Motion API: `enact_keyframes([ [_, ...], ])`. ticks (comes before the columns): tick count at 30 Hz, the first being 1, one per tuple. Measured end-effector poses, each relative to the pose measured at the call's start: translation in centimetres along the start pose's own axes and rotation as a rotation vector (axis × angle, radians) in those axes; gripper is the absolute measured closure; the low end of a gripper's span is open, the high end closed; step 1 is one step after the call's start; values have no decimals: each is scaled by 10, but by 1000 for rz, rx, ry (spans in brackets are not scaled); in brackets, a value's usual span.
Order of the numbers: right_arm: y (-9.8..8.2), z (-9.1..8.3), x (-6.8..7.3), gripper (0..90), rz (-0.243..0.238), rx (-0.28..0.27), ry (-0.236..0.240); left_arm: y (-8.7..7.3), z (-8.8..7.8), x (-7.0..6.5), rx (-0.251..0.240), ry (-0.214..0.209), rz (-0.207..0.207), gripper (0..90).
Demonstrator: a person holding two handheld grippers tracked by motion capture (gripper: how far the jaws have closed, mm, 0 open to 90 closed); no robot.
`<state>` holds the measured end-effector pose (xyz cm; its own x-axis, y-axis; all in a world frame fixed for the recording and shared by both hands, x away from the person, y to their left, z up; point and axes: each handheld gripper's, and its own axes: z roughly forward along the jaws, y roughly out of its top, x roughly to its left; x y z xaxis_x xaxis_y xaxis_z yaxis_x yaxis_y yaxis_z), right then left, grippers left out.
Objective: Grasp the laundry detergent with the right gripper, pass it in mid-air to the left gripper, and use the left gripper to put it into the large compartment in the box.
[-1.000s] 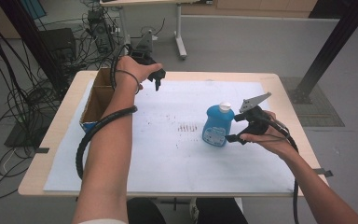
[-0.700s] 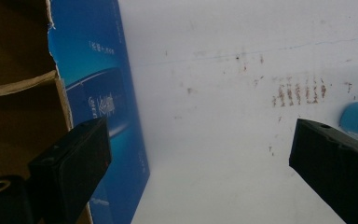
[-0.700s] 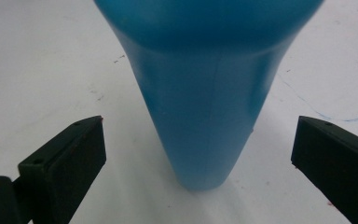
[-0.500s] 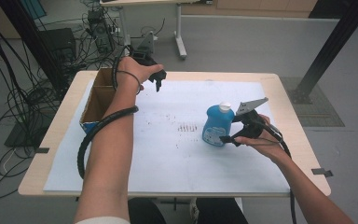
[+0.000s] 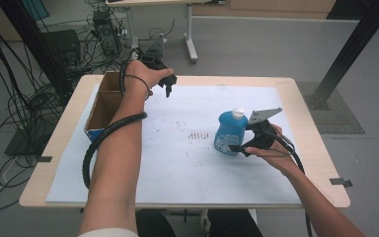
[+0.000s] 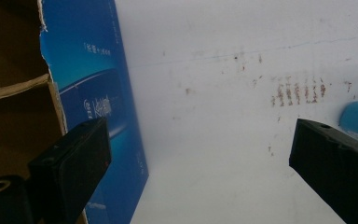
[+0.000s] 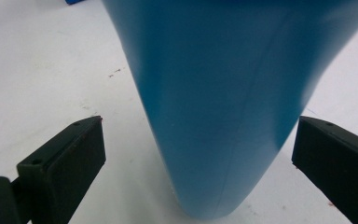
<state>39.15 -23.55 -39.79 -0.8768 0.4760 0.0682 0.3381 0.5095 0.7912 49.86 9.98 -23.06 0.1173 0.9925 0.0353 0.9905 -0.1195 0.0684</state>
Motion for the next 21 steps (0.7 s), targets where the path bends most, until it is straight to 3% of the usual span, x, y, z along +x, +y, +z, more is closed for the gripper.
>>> enact_keyframes([
  [21,-6,13,2,18,4,-115,-19,1,1,-2,1,0,5,60],
])
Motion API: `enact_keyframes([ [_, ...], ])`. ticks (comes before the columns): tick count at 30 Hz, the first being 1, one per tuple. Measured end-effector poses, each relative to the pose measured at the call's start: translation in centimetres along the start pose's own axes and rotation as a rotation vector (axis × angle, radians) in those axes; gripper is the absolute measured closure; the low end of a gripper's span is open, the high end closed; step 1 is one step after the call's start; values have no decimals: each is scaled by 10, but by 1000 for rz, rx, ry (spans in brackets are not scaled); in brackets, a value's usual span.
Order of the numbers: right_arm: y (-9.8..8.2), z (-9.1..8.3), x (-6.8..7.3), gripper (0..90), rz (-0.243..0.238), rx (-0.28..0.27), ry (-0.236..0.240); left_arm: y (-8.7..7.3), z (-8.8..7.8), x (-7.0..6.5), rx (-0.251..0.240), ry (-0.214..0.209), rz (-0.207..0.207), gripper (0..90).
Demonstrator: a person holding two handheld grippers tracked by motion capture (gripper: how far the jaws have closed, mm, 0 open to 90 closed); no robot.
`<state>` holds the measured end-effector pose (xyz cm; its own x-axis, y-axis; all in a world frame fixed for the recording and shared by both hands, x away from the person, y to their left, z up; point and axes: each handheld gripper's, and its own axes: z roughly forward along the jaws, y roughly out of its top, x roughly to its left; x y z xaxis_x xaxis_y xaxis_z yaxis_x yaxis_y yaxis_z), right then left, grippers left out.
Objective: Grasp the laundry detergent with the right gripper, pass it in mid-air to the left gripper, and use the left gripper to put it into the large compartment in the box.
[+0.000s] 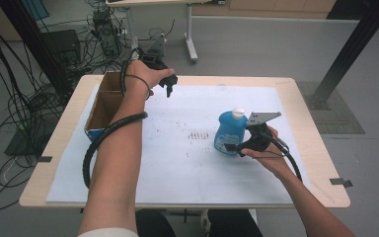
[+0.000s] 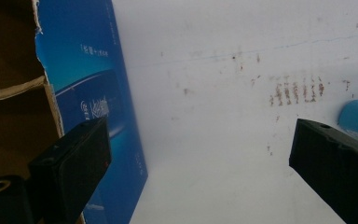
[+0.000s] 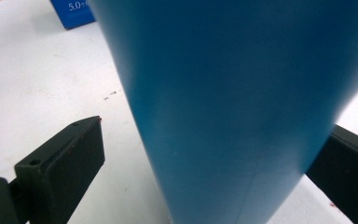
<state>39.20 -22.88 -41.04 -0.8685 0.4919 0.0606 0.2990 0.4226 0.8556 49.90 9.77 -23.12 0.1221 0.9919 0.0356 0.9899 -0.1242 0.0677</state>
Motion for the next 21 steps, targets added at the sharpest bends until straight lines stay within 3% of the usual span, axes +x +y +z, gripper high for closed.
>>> enact_keyframes([
  [21,-6,6,-3,14,26,-38,-5,2,1,-2,0,1,7,60],
])
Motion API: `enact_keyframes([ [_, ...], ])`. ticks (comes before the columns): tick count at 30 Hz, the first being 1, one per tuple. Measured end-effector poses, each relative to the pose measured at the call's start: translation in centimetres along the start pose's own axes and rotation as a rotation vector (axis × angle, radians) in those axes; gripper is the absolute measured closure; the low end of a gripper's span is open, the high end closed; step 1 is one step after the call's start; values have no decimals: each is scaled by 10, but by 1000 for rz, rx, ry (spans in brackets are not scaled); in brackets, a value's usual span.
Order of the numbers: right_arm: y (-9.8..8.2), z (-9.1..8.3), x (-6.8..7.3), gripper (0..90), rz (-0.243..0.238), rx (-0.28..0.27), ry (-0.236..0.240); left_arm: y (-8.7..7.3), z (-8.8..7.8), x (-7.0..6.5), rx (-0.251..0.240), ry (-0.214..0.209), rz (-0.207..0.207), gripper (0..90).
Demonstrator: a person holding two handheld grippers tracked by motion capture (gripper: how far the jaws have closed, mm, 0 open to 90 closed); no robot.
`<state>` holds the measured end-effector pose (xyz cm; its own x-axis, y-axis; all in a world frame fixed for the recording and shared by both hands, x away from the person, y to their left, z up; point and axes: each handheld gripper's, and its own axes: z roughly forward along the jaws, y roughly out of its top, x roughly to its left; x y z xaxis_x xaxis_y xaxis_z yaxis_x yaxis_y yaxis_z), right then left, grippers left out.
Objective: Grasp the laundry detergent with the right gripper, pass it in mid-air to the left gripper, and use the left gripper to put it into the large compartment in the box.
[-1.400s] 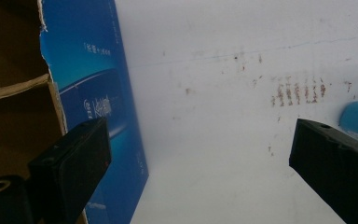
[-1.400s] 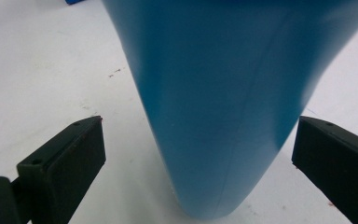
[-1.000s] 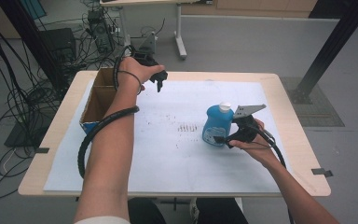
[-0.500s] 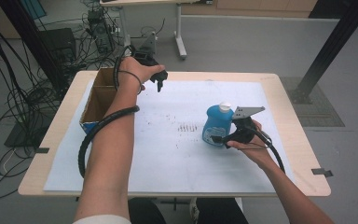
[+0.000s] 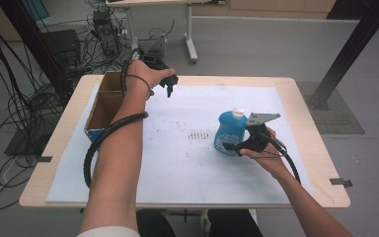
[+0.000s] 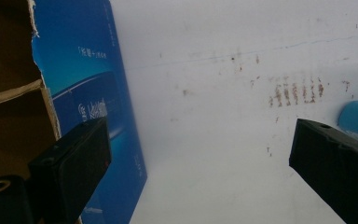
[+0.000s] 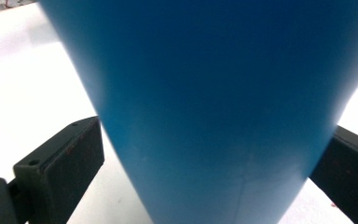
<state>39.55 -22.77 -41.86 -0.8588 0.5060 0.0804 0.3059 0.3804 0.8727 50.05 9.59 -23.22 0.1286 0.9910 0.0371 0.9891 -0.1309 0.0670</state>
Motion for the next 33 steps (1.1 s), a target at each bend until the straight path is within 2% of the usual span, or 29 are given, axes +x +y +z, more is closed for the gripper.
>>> enact_keyframes([
  [12,1,0,0,14,-1,-20,3,0,0,-1,0,2,2,60],
  [33,1,0,1,13,-15,-19,2,1,-1,-2,0,1,1,60],
])
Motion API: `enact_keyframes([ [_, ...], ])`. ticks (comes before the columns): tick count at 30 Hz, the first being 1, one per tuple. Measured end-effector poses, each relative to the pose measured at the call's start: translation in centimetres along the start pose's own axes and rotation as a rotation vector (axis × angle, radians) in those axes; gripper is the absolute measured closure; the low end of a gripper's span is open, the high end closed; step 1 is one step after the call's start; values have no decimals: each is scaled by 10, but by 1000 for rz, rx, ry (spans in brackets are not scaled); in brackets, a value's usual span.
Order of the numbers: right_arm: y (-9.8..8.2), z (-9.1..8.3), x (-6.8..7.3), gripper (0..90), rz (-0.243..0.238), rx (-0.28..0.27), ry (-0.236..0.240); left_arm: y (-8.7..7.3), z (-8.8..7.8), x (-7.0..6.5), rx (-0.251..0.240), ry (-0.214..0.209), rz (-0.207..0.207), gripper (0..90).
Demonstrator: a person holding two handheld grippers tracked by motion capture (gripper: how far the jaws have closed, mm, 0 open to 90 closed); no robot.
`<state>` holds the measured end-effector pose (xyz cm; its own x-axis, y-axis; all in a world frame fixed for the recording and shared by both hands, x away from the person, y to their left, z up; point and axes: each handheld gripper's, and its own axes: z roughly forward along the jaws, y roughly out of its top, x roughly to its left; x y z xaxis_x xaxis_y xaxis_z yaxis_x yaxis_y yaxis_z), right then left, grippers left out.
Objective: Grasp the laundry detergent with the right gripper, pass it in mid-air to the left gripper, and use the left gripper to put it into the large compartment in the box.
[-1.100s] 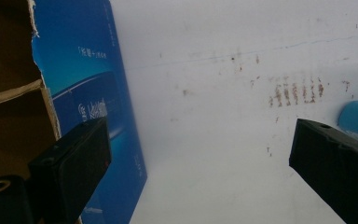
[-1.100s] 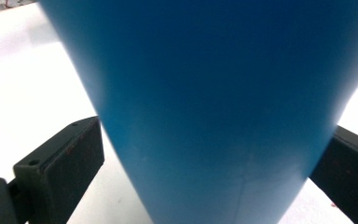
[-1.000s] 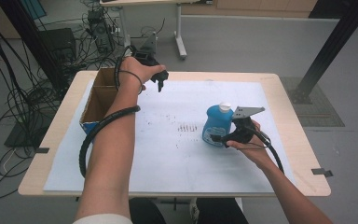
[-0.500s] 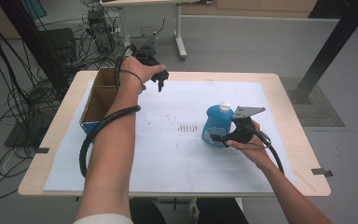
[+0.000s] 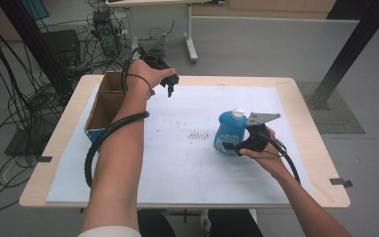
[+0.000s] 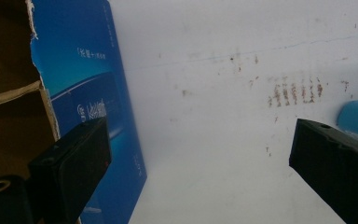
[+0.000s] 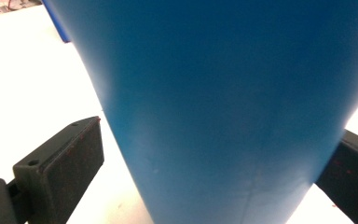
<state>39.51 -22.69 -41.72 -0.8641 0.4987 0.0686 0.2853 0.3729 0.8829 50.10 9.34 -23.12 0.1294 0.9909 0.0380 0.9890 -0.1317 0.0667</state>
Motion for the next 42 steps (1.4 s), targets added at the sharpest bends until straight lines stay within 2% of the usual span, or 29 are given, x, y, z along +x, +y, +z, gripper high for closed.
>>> enact_keyframes([
  [42,1,1,1,28,-4,-13,-8,1,-2,-1,0,6,9,61],
])
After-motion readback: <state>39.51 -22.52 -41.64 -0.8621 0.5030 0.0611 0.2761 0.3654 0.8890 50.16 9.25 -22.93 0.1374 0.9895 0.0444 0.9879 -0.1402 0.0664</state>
